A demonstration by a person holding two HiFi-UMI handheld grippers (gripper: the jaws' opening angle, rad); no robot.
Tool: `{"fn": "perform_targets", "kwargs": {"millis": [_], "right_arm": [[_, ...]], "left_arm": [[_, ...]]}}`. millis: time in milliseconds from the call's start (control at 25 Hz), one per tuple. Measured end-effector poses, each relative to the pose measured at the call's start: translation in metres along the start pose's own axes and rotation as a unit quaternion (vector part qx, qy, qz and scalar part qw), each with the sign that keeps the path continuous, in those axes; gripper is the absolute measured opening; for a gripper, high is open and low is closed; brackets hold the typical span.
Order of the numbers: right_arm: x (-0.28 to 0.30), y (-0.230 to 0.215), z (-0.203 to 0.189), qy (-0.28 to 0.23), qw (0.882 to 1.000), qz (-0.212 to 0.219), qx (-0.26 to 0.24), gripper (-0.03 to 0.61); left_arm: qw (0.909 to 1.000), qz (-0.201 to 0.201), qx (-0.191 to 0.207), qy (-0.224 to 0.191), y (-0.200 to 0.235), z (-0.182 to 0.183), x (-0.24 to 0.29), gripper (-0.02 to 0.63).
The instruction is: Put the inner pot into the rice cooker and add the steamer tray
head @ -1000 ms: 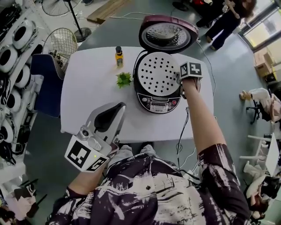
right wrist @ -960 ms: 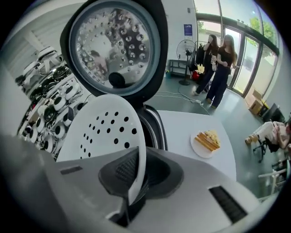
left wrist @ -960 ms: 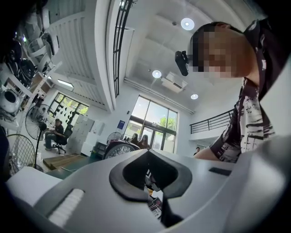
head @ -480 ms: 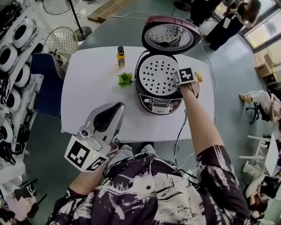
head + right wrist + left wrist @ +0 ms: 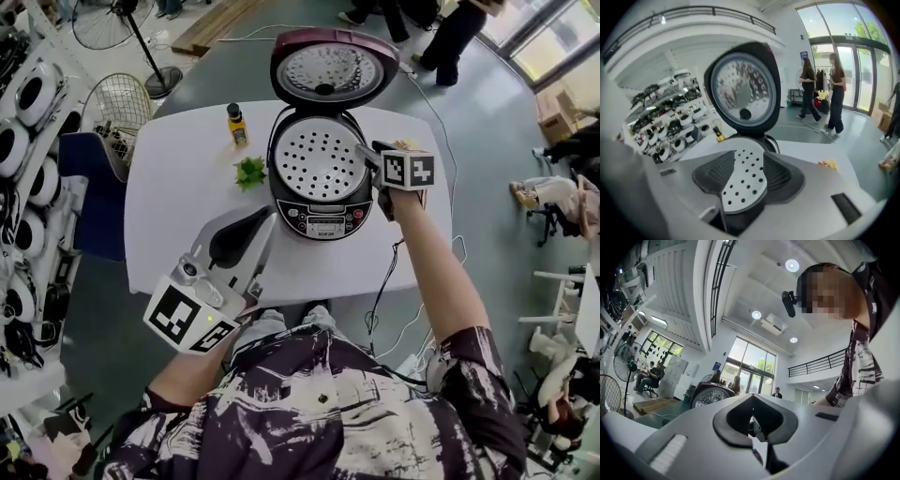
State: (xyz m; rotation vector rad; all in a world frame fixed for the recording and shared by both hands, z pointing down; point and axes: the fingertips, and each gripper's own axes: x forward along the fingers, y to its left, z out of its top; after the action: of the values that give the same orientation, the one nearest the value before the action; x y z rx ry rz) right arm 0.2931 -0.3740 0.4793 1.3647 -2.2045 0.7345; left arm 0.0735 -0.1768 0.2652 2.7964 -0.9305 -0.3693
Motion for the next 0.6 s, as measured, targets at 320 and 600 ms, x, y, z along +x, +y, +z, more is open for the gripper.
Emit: {"fn": "perform_targets", "kwargs": {"millis": [320,600], "right_arm": [[-0.190,0.107,0.087,-0.263,0.938,0.225,-0.030,-0.003],[-0.249,0.124,0.059,-0.310,0.924,0.197,-0.103,-0.003]], "left_arm": [[0.9997,-0.005,0.017,0.015,-0.013,-0.006,0.045,0.005],[0.9992,0.003,0.026,0.030,-0.021,-0.016,0.071,0.005]]}}
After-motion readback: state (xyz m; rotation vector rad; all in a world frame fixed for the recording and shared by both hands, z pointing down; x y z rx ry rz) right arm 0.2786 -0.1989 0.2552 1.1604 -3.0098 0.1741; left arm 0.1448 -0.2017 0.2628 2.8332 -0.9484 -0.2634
